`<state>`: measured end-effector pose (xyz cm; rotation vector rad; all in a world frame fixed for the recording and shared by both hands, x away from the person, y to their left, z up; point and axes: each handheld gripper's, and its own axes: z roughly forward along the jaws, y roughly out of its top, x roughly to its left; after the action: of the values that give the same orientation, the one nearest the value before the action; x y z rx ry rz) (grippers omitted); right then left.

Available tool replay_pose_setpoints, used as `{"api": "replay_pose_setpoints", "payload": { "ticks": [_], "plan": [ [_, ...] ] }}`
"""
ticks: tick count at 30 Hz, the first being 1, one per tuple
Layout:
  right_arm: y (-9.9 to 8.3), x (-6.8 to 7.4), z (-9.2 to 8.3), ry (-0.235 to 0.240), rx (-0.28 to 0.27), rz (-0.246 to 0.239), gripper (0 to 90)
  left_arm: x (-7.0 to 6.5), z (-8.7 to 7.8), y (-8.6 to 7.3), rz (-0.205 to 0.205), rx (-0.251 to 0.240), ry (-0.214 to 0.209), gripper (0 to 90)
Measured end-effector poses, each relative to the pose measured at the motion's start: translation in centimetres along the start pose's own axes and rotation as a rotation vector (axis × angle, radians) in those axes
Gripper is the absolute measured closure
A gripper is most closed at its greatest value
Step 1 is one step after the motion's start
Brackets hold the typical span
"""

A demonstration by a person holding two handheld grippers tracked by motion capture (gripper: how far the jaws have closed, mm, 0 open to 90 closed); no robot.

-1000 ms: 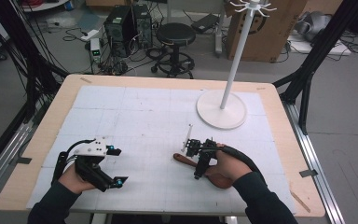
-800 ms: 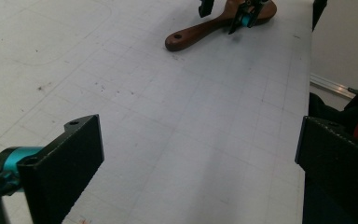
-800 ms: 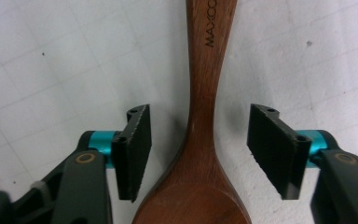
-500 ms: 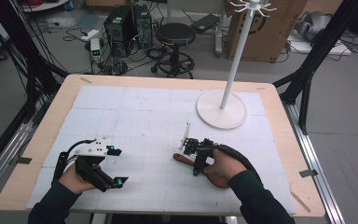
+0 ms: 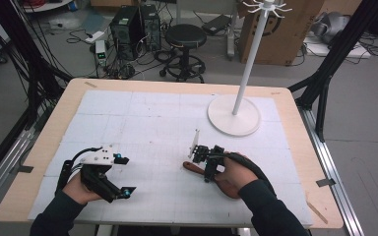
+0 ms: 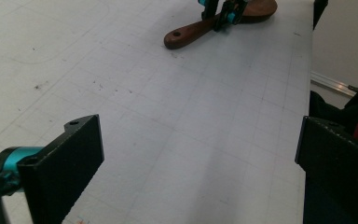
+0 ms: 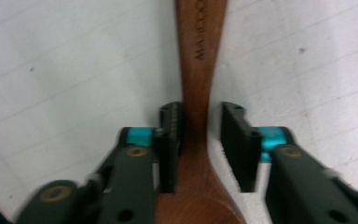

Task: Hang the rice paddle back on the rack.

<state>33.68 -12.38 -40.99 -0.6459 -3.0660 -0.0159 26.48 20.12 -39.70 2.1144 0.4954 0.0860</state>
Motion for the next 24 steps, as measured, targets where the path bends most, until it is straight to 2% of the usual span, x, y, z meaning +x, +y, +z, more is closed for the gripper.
{"api": "replay_pose_setpoints", "payload": {
  "ticks": [2, 5, 12, 14, 22, 24],
  "plan": [
    [0.16, 0.35, 0.03, 0.001, 0.012, -0.016, 74.9, -0.02, -0.01, 0.0, 0.0, 0.003, 0.0, 1.7],
    [0.31, 0.51, 0.04, -0.007, 0.021, -0.017, 75.3, -0.01, -0.02, 0.01, 0.004, 0.001, 0.001, 1.7],
    [0.16, 0.19, 0.04, 0.009, 0.013, -0.014, 75.8, -0.05, 0.06, 0.03, 0.004, 0.002, 0.0, 1.7],
    [0.11, 0.21, 0.01, 0.013, 0.013, 0.001, 75.8, -0.07, 0.06, 0.05, 0.004, 0.003, -0.001, 1.7],
    [0.05, 0.1, 0.03, 0.016, 0.006, -0.009, 77.3, -0.15, 0.17, 0.09, 0.004, 0.004, -0.003, 1.7],
    [0.03, 0.07, -0.01, 0.023, 0.006, 0.005, 77.4, -0.16, 0.15, 0.1, 0.004, 0.002, -0.003, 1.7]
  ]
}}
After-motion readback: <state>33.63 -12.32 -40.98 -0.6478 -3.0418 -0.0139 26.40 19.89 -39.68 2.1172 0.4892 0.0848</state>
